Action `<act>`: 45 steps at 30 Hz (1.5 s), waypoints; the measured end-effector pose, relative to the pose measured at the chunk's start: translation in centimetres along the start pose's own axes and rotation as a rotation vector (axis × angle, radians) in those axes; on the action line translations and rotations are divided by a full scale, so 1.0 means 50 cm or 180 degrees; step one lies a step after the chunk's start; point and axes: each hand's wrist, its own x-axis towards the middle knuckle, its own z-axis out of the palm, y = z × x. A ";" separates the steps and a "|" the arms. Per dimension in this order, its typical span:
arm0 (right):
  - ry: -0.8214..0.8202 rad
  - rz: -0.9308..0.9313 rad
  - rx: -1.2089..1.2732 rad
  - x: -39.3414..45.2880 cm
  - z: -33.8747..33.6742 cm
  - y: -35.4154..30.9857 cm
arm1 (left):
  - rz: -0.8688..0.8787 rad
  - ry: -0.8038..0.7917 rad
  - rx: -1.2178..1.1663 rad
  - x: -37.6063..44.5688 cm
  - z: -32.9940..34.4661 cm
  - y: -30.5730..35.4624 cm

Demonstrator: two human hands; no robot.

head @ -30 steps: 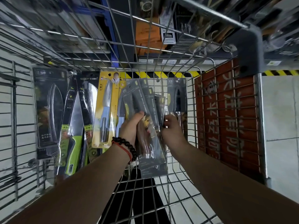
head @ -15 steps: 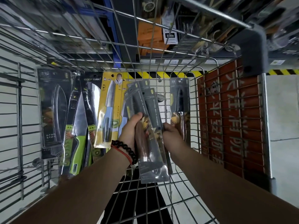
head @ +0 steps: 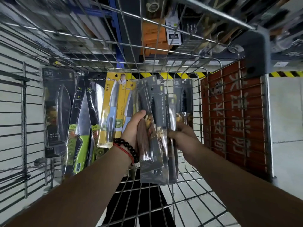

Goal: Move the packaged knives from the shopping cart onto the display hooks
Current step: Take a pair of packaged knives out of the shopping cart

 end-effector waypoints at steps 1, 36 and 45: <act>0.0059 -0.0070 0.0064 -0.002 -0.004 0.001 | 0.0008 -0.0047 0.0026 -0.003 0.007 0.000; 0.0618 -0.0731 -0.0574 0.072 -0.080 -0.006 | 0.0532 0.0610 0.2932 0.054 0.129 -0.076; 0.1495 -0.0624 -0.1446 0.045 -0.028 -0.007 | 0.0478 0.0733 0.2963 0.035 0.095 -0.069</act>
